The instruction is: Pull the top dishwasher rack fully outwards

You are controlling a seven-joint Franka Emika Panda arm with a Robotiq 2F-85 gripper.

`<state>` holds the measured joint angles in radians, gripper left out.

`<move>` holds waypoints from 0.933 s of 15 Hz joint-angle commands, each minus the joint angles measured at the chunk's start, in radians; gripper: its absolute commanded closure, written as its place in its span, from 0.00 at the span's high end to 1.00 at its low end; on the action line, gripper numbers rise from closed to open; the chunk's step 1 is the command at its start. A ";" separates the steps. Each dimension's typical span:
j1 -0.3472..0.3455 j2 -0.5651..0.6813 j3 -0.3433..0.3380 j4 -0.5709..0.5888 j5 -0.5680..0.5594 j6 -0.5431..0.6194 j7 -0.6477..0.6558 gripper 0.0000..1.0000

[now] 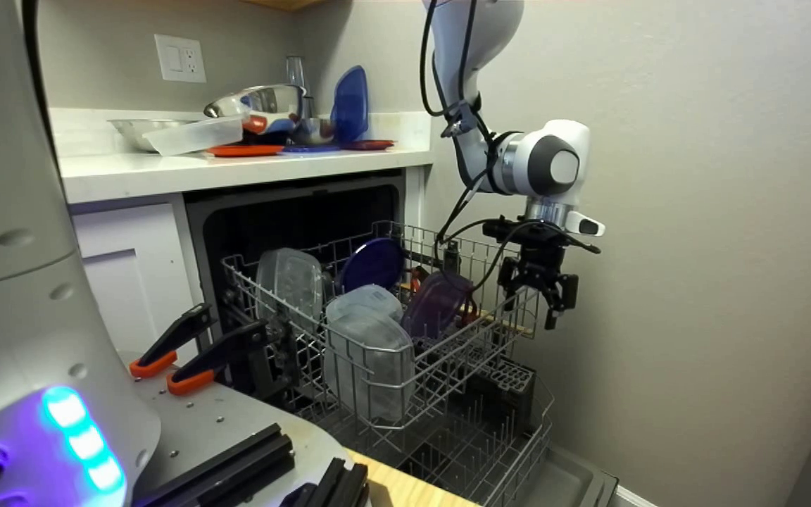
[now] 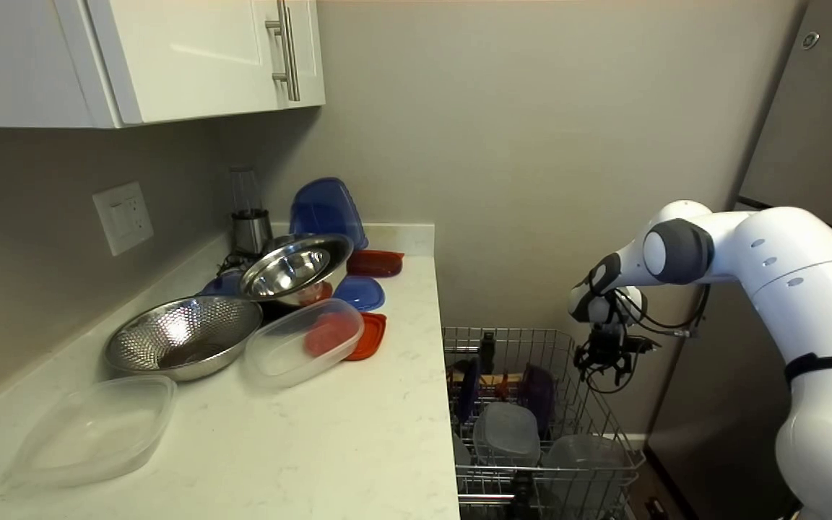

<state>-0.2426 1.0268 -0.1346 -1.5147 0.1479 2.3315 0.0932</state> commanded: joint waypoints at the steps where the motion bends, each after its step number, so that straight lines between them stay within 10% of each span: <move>1: -0.013 0.020 -0.007 0.030 -0.018 -0.011 -0.017 1.00; 14: -0.060 -0.039 0.043 -0.023 0.022 -0.013 -0.087 1.00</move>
<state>-0.2484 1.0476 -0.1347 -1.4915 0.1489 2.3304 0.0880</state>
